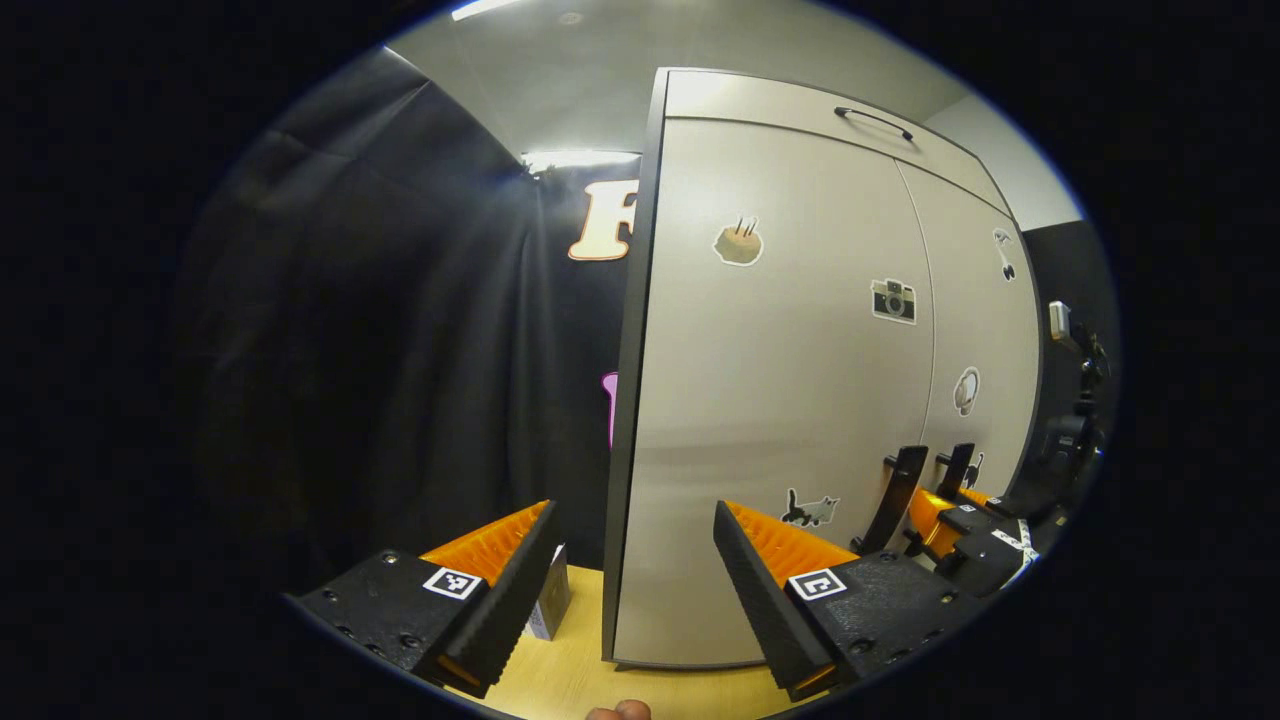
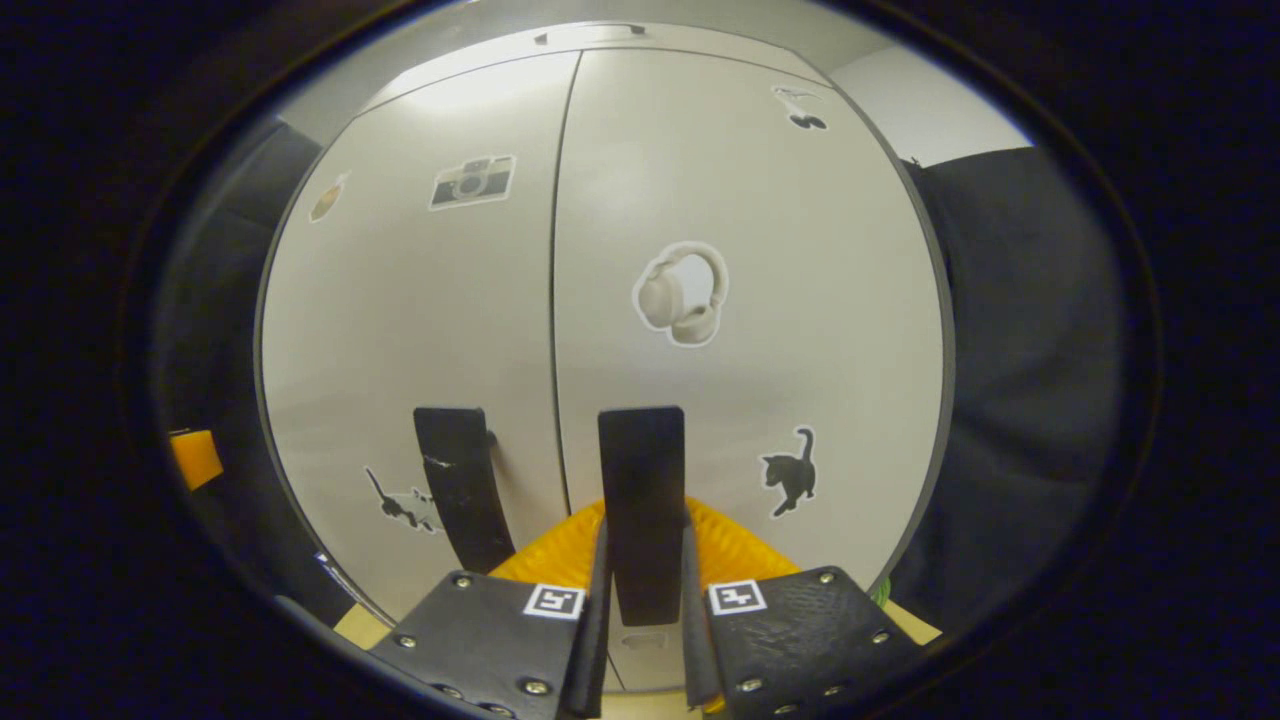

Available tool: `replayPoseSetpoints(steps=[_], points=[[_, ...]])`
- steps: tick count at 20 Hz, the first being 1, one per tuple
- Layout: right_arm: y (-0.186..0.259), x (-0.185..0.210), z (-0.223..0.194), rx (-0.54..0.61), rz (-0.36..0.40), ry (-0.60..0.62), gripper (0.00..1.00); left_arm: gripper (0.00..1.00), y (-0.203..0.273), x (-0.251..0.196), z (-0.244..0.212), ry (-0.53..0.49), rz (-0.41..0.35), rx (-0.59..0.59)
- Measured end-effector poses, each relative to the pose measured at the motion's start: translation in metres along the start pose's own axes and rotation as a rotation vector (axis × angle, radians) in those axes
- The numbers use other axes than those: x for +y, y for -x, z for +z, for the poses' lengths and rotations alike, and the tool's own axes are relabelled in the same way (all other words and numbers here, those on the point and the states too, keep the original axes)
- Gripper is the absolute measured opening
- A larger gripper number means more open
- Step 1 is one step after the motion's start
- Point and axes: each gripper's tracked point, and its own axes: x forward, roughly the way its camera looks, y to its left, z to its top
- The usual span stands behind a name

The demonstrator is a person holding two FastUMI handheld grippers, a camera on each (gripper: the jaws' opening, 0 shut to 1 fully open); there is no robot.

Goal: Open the right door of the double-door shoe cabinet with the right hand, and open the left door with the left hand.

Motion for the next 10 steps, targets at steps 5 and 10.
replayPoseSetpoints(steps=[5, 10], points=[[0.002, -0.001, 0.0, 0.009, 0.005, -0.012, 0.24, 0.96, 0.003, -0.002, 0.001, 0.0, -0.014, 0.0], [0.011, -0.006, 0.002, -0.01, -0.026, -0.034, 0.24, 0.95, 0.006, -0.005, 0.001, -0.008, -0.027, 0.0]])
